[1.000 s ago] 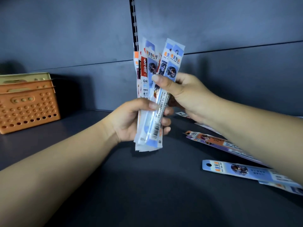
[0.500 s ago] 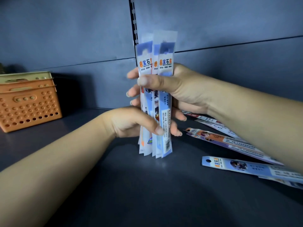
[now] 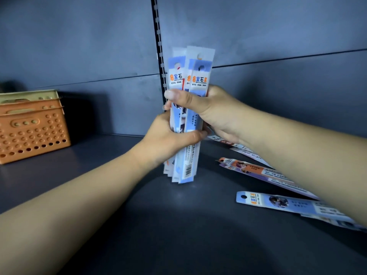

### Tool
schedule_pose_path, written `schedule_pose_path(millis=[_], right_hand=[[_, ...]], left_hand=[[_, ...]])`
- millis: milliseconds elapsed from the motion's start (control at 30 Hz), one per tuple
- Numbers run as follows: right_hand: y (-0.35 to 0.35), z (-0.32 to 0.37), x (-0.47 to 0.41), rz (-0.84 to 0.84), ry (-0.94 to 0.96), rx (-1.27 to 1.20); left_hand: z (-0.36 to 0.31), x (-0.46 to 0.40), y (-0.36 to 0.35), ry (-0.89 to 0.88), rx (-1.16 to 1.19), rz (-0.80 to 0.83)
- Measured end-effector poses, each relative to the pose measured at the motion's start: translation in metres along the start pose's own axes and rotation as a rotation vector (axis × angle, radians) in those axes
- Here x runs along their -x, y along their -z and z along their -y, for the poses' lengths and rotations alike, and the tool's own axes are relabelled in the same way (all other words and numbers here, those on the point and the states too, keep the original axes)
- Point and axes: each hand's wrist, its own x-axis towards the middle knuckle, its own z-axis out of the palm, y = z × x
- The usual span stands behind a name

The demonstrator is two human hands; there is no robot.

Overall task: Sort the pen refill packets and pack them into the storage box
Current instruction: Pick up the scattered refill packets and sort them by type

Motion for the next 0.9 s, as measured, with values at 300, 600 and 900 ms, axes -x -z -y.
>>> schedule_pose_path(millis=[300, 600, 900], right_hand=[[0.014, 0.013, -0.002, 0.038, 0.041, -0.118], [0.009, 0.024, -0.004, -0.076, 0.155, -0.154], [0.025, 0.023, 0.001, 0.15, -0.011, -0.117]], left_hand=[[0.003, -0.003, -0.01, 0.101, 0.25, 0.126], [-0.004, -0.005, -0.014, -0.028, 0.273, 0.085], [0.001, -0.002, -0.014, 0.046, 0.294, 0.043]])
